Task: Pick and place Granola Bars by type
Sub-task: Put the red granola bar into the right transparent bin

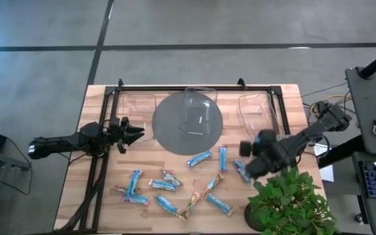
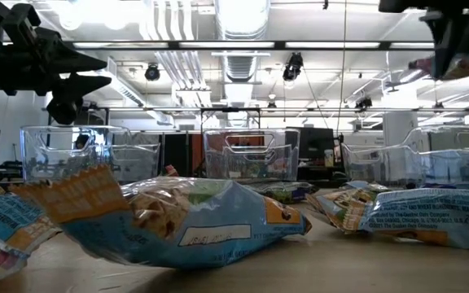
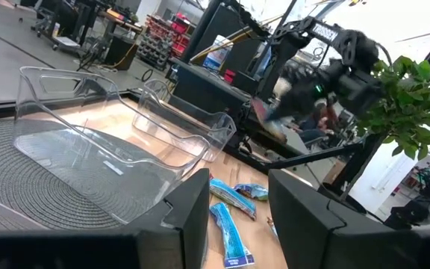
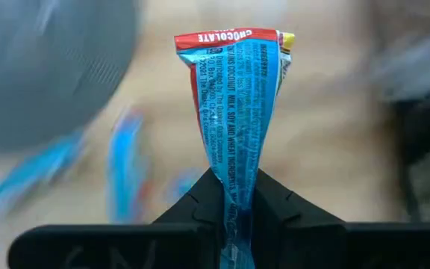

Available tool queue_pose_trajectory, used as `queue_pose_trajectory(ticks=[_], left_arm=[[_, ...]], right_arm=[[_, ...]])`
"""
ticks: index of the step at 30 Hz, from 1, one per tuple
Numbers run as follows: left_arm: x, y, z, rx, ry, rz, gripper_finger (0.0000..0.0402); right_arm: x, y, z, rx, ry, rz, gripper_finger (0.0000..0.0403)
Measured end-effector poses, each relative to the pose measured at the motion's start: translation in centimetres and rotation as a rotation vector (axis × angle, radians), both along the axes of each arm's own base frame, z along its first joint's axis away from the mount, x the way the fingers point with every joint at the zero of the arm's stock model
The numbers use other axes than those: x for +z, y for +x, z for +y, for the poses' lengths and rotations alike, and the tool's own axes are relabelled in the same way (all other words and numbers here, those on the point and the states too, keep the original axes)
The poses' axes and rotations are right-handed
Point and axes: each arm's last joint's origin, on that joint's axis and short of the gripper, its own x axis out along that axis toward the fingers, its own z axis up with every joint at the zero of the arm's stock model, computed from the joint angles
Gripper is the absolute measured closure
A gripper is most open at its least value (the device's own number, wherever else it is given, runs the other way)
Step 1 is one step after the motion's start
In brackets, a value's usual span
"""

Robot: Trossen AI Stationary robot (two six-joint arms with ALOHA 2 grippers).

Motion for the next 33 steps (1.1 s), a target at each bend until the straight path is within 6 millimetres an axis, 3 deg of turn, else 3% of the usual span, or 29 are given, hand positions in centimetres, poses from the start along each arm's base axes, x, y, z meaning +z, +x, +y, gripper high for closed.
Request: queue_pose_trajectory(ticks=[3,14,18,23,28,33], left_arm=[[0.0,0.0,0.0,0.0,0.0,0.002,0.028],[-0.3,0.1,0.0,0.001,-0.003,0.033,0.028],[-0.3,0.2,0.0,0.002,-0.003,0.038,0.028],[-0.4,0.2,0.0,0.002,-0.003,0.041,0.028],[-0.4,0.2,0.0,0.002,-0.003,0.041,0.028],[-0.4,0.2,0.0,0.002,-0.003,0.041,0.028]], right_arm=[[-0.1,0.1,-2.5,0.105,-0.035,-0.023,0.0371],[-2.8,0.9,-11.1,-0.091,-0.234,0.259,0.037],[-4.1,1.6,-13.6,0.016,-0.151,0.485,0.0369],[-6.6,2.3,-16.2,0.145,0.131,0.689,0.0369],[-8.3,2.6,-17.8,0.248,0.271,0.647,0.0352],[-8.1,2.0,-18.0,0.24,0.272,0.602,0.0295]])
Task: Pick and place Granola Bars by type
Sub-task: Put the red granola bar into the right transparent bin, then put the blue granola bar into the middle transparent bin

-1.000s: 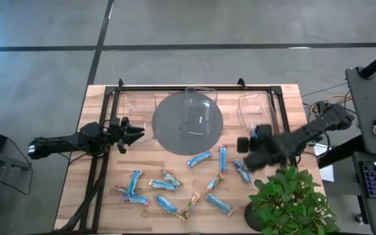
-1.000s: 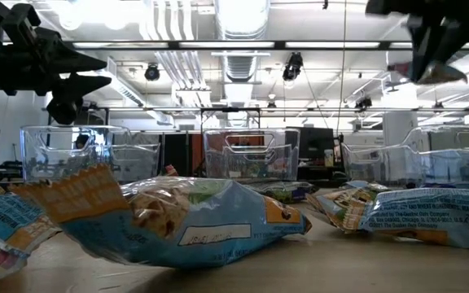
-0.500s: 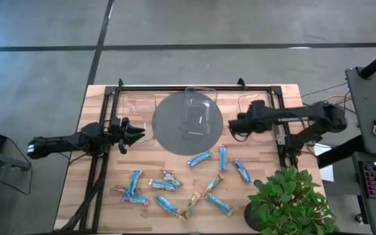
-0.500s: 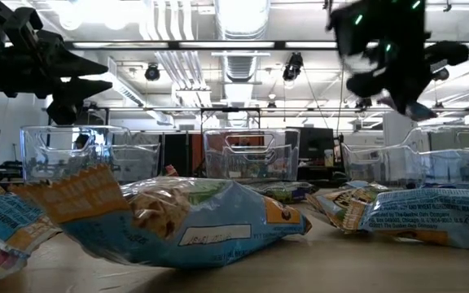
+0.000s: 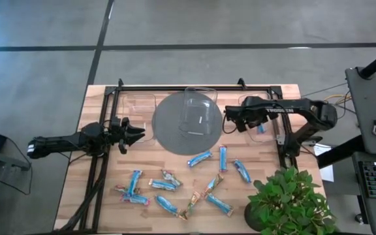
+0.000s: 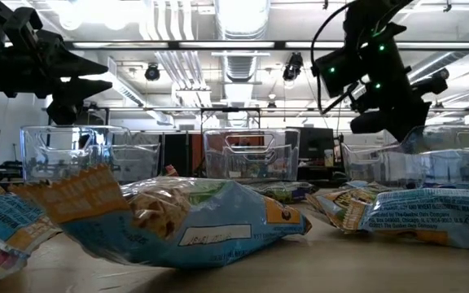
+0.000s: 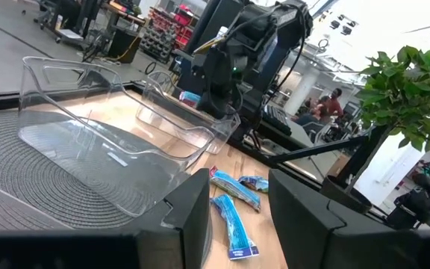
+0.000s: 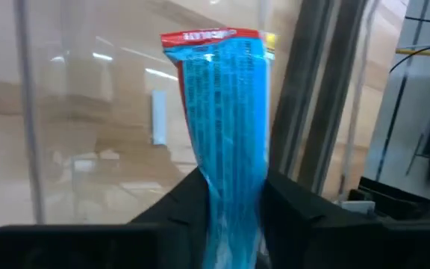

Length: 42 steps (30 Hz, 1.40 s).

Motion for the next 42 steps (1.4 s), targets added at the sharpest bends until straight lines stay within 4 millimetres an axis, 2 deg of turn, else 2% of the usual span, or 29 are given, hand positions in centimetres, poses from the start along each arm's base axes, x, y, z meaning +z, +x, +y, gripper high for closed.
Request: queue_pose_trajectory(ticks=[6,10,16,23,28,32,37,42], left_arm=[[0.0,0.0,0.0,0.0,0.0,0.0,0.028],[0.0,0.0,0.0,0.0,0.0,0.0,0.028],[0.0,0.0,0.0,0.0,0.0,0.0,0.028],[0.0,0.0,0.0,0.0,0.0,0.0,0.028],[0.0,0.0,0.0,0.0,0.0,0.0,0.028],[0.0,0.0,0.0,0.0,0.0,0.0,0.028],[0.0,0.0,0.0,0.0,0.0,0.001,0.028],[0.0,0.0,0.0,0.0,0.0,0.0,0.028]], right_arm=[[0.8,-0.3,0.1,-0.007,-0.032,-0.063,0.0221],[1.6,-0.3,0.1,-0.022,-0.099,-0.106,0.0192],[4.2,0.6,0.9,0.067,-0.22,-0.219,0.0179],[7.4,2.5,4.2,0.234,-0.294,-0.368,0.0179],[8.3,3.5,7.1,0.314,-0.137,-0.481,0.0179],[8.1,3.6,9.7,0.344,0.017,-0.529,0.0179],[7.4,3.6,13.3,0.409,0.184,-0.546,0.0179],[5.5,4.2,16.3,0.454,0.353,-0.528,0.0179]])
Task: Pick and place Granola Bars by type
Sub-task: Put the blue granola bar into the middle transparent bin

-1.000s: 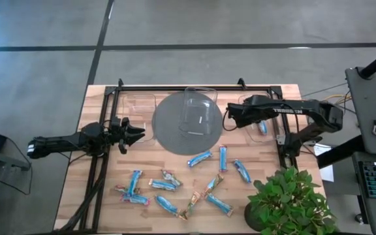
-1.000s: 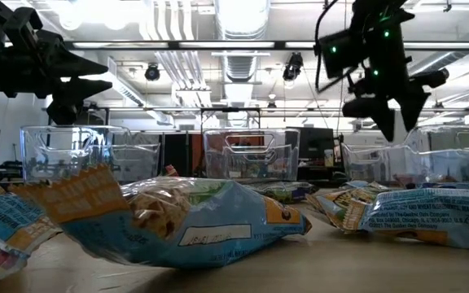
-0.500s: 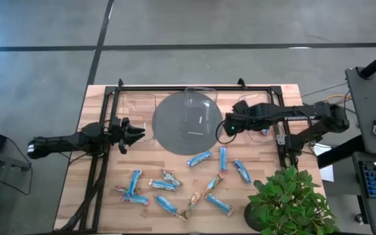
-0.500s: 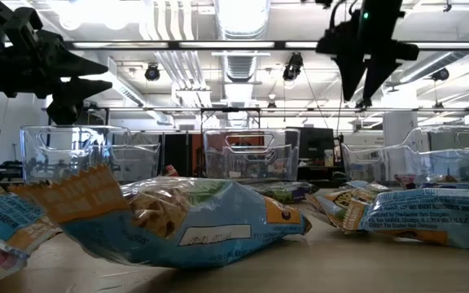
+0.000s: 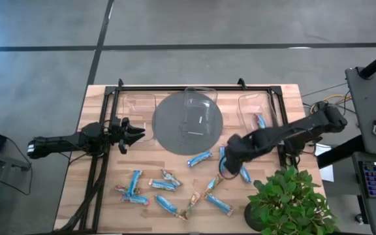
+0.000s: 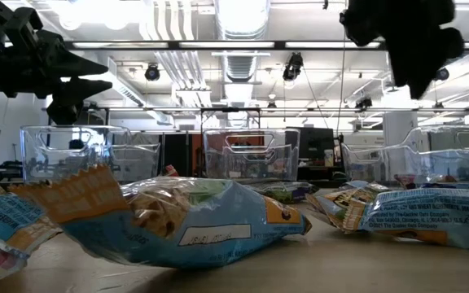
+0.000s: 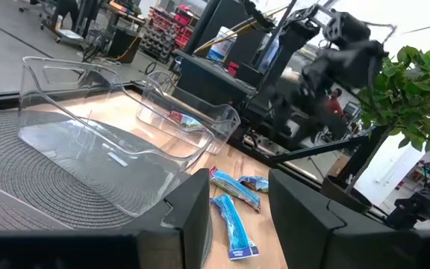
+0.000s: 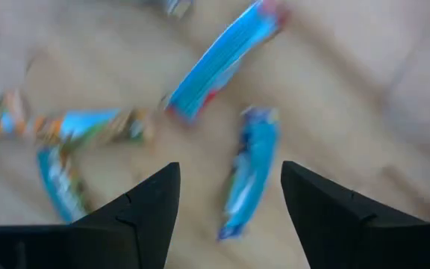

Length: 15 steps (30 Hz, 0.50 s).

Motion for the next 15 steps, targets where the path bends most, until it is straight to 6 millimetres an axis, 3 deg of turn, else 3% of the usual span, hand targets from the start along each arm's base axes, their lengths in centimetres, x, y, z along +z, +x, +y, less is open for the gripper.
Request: queue_pose_trajectory(ticks=[7,12,15], left_arm=[[0.0,0.0,0.0,0.0,0.0,0.0,0.028],[0.0,0.0,0.0,0.0,0.0,0.001,0.028],[0.0,0.0,0.0,0.0,0.0,0.0,0.028]], right_arm=[[-3.9,1.9,3.2,0.044,0.124,0.054,0.0179],[-6.0,2.8,3.6,-0.009,0.104,0.123,0.0179],[-6.8,2.3,3.5,-0.057,0.051,0.206,0.0179]])
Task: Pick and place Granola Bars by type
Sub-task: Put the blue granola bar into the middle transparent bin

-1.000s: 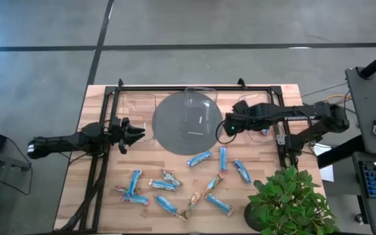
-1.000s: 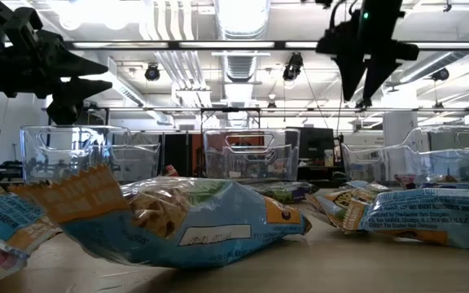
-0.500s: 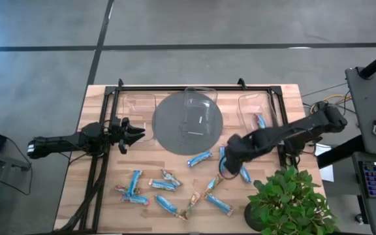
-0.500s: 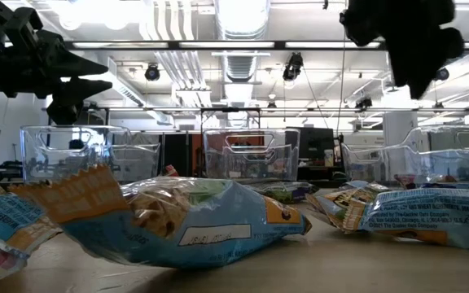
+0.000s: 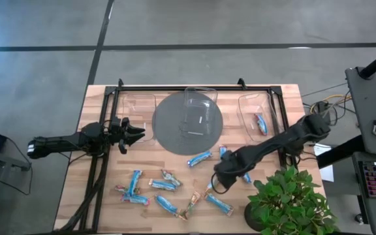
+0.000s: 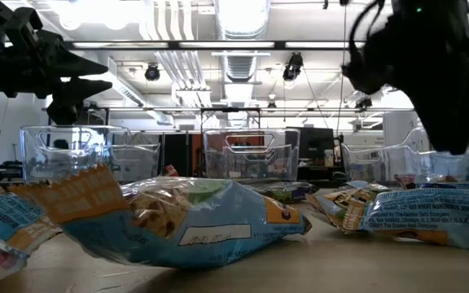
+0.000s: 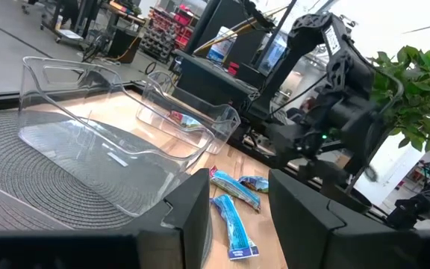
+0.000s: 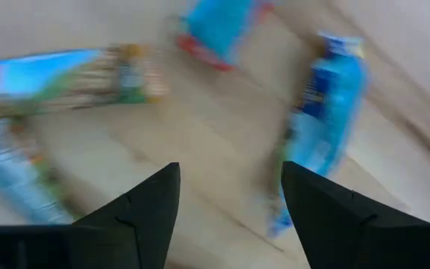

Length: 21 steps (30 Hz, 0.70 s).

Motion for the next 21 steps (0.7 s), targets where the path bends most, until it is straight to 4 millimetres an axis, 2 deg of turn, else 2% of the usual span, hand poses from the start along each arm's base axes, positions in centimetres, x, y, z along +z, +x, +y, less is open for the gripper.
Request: queue_pose_trajectory(ticks=[9,21], left_arm=[[0.0,0.0,0.0,0.0,0.0,0.0,0.028],[0.0,0.0,0.0,0.0,0.0,0.0,0.028]], right_arm=[[-0.8,-1.3,-0.2,-0.094,-0.113,0.126,0.0179],[-4.8,-2.7,-0.9,-0.149,-0.118,0.101,0.0179]])
